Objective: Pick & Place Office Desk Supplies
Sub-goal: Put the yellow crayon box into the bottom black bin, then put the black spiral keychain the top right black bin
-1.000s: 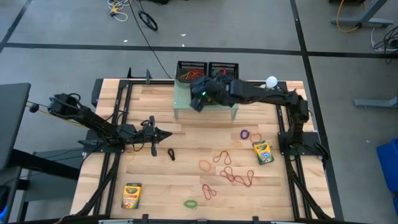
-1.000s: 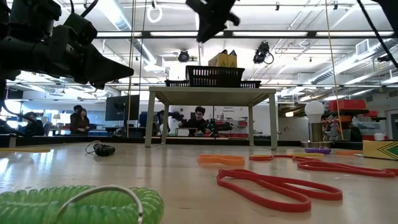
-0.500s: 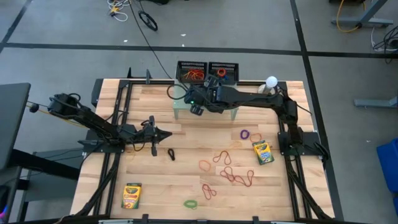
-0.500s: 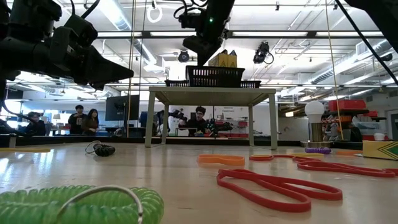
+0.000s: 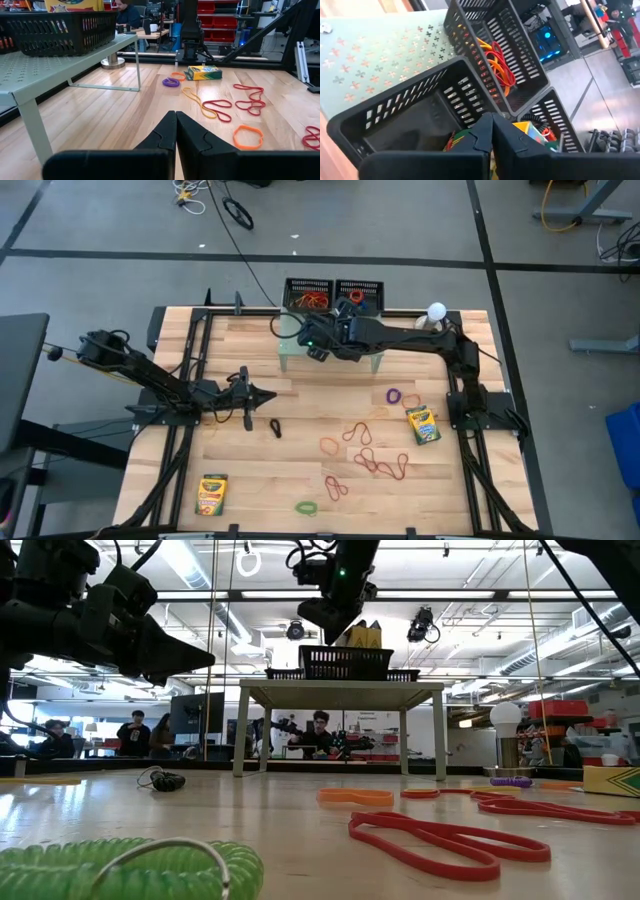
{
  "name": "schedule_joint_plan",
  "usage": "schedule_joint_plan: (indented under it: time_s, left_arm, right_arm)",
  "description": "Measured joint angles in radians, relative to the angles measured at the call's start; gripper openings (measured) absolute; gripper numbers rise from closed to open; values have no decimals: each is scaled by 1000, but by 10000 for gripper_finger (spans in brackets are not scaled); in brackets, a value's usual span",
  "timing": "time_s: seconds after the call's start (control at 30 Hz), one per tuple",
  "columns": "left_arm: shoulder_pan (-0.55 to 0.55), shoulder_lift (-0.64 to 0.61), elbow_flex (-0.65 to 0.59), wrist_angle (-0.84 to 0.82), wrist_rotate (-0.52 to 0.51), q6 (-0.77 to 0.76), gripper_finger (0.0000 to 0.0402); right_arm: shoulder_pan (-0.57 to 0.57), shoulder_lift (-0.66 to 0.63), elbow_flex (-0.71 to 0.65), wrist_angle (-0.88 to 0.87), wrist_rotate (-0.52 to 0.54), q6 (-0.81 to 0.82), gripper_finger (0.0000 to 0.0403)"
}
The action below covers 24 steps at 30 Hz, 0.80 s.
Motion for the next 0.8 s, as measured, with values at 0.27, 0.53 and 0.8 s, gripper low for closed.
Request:
schedule_joint_plan:
  time_s: [0.27,0.53,0.8]
  left_arm:
    - [-2,0,0,-24,0,-1,9]
    - [-2,0,0,-43,28,8,9]
    - [0,6,4,-59,114,-49,9]
  right_arm:
    - [52,-62,0,11,-1,-5,12]
    - [189,-231,-307,276,-110,-26,4]
    - [313,-463,-815,901,-265,-121,2]
